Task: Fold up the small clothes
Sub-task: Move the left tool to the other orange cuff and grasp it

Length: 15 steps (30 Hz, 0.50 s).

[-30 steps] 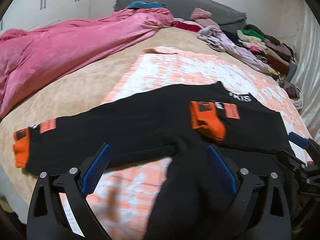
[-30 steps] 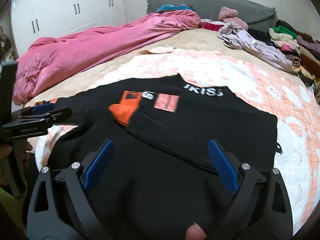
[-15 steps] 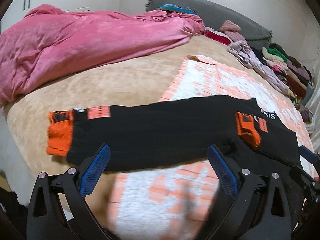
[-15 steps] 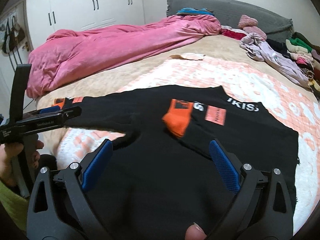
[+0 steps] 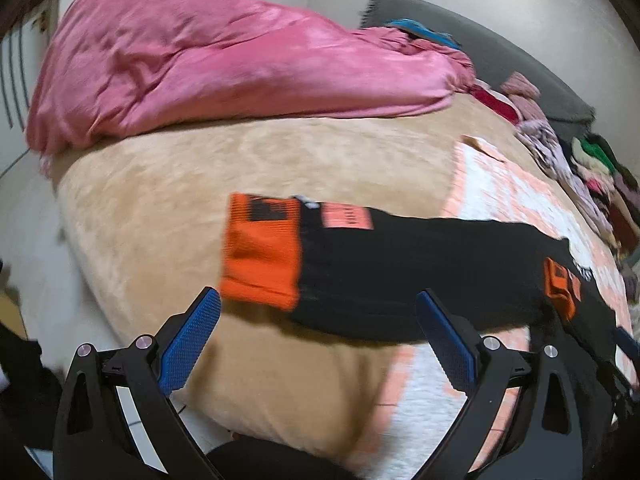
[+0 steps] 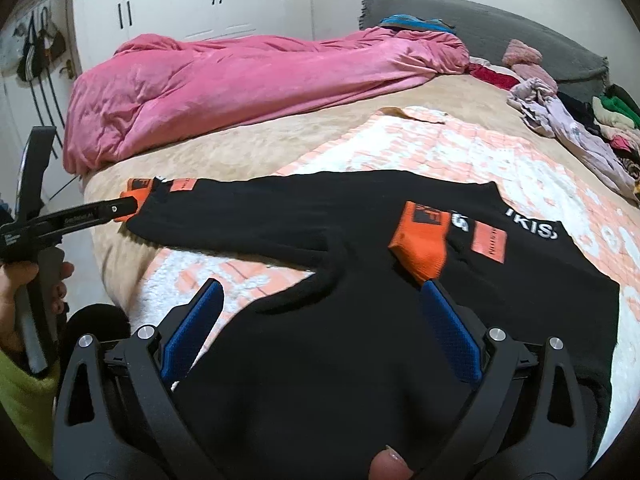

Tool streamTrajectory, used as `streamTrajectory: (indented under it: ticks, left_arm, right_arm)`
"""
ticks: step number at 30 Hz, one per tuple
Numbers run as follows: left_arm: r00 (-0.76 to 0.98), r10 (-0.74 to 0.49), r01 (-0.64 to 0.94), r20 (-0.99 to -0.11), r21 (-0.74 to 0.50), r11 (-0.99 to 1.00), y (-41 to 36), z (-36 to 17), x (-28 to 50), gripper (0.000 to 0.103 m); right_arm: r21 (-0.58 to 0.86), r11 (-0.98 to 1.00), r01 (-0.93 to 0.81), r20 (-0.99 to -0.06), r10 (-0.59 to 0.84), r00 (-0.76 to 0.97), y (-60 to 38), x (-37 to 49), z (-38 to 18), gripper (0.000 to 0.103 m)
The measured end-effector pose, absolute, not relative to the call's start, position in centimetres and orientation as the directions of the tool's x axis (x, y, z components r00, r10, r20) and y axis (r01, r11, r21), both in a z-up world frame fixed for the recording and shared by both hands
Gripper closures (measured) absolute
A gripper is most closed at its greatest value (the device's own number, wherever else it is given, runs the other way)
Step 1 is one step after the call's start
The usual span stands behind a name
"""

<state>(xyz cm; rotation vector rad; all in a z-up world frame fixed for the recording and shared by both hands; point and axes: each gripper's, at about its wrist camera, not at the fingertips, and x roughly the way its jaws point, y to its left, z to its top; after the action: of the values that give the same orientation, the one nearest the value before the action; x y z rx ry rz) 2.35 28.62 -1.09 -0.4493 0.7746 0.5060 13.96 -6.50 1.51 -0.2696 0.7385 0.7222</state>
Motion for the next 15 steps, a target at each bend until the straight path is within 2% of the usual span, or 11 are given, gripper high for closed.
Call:
streamTrajectory:
  ticks: [3, 7, 9, 11, 12, 15]
  left_arm:
    - [0.599, 0.280, -0.620, -0.750, -0.214, 0.755, 30.3, -2.1, 2.1, 0.006]
    - [0.601, 0.236, -0.647, -0.764, -0.290, 0.705, 32.0, -3.7, 2.4, 0.007]
    - [0.612, 0.209, -0.647, -0.763, -0.331, 0.686, 32.5, -4.1, 2.6, 0.011]
    - [0.611, 0.204, -0.654, -0.765, -0.342, 0.675, 32.8, -4.3, 3.1, 0.026]
    - [0.613, 0.198, -0.650, -0.765, -0.347, 0.676, 32.9, -4.4, 3.4, 0.030]
    - [0.620, 0.189, -0.648, -0.761, -0.362, 0.670, 32.9, -4.6, 4.1, 0.059]
  right_arm:
    - [0.015, 0.721, -0.693, -0.698, 0.504, 0.509, -5.6, 13.8, 1.4, 0.010]
    - [0.017, 0.714, -0.700, -0.694, 0.513, 0.505, -4.8, 13.4, 1.4, 0.010]
    - [0.021, 0.710, -0.704, -0.692, 0.519, 0.502, -4.6, 13.2, 1.4, 0.010]
    - [0.016, 0.711, -0.703, -0.694, 0.514, 0.504, -4.4, 13.2, 1.3, 0.010]
    - [0.014, 0.714, -0.700, -0.695, 0.510, 0.506, -4.4, 13.2, 1.2, 0.010]
    - [0.024, 0.721, -0.692, -0.699, 0.507, 0.504, -4.7, 13.3, 1.0, 0.010]
